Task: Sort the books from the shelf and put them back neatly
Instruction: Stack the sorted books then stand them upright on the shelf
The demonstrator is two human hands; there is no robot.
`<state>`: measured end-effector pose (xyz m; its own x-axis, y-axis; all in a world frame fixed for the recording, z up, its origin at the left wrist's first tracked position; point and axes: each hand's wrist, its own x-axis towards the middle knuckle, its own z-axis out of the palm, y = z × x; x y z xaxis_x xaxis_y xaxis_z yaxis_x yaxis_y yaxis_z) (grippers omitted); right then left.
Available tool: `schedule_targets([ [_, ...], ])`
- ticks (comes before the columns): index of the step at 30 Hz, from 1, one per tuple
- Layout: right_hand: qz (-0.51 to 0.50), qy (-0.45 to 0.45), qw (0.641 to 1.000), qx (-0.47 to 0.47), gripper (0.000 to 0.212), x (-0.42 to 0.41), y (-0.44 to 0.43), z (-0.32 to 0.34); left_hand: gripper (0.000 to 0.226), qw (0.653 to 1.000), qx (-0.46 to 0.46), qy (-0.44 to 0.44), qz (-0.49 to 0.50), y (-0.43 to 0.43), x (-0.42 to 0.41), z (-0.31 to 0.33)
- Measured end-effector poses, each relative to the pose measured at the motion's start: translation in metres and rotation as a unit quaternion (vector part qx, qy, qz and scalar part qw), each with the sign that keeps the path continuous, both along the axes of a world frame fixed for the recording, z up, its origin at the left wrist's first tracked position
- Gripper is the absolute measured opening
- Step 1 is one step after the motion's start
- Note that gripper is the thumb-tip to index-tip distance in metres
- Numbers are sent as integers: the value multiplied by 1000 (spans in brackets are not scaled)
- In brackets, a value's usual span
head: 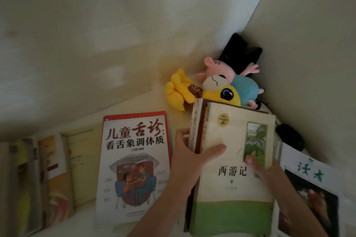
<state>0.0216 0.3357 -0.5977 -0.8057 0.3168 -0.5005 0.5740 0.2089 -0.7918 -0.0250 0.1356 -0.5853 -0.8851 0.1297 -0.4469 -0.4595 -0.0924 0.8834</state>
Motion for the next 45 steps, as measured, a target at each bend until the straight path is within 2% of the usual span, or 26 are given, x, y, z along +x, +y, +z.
schedule_targets([
  [3, 30, -24, 999, 27, 109, -19, -16, 17, 64, 1000, -8, -12, 22, -29, -12, 24],
  [5, 52, -27, 997, 40, 114, -32, -38, 25, 73, 999, -29, -17, 38, -55, -20, 34],
  [7, 77, -25, 997, 5, 107, -42, -66, 25, 85, 997, -54, -27, 53, -83, -24, 40],
  [9, 94, -42, 994, -21, 100, -50, -98, 20, 70, 994, -80, -32, 71, -110, -26, 40],
  [11, 97, -77, 992, -28, 110, -58, -123, 7, 44, 989, -98, -45, 97, -132, -25, 36],
  [13, 102, -102, 989, -32, 114, -61, -138, -8, 39, 987, -110, -60, 104, -147, -22, 27],
  [17, 112, -113, 987, 7, 108, -57, -130, -6, 73, 989, -110, -70, 76, -142, -15, 4],
  [24, 44, -155, 984, 80, 65, -44, -31, 4, 55, 994, -18, -78, -74, -47, -13, -34],
  [27, 19, -193, 978, 74, 74, -39, -2, -8, 51, 985, -34, -105, -135, -15, -12, -51],
  [29, 27, -199, 977, 65, 71, -33, 2, -14, 54, 977, -45, -141, -155, -6, -12, -62],
  [31, 56, -216, 972, 77, 83, -27, 8, -30, 58, 968, -67, -186, -155, -3, -12, -70],
  [34, 71, -228, 970, 33, 99, -20, 30, -66, 62, 953, -108, -218, -178, 1, -13, -79],
  [37, 64, -233, 970, 19, 106, -19, 13, -49, 64, 946, -115, -229, -200, -1, -15, -83],
  [40, 57, -247, 967, 17, 102, -14, 9, -43, 70, 948, -86, -234, -197, 0, -12, -83],
  [42, 56, -263, 963, 10, 100, -9, 9, -48, 75, 947, -103, -235, -192, 5, -10, -85],
  [45, 46, -269, 962, 23, 108, -7, 10, -58, 67, 948, -134, -225, -182, 11, -14, -83],
])
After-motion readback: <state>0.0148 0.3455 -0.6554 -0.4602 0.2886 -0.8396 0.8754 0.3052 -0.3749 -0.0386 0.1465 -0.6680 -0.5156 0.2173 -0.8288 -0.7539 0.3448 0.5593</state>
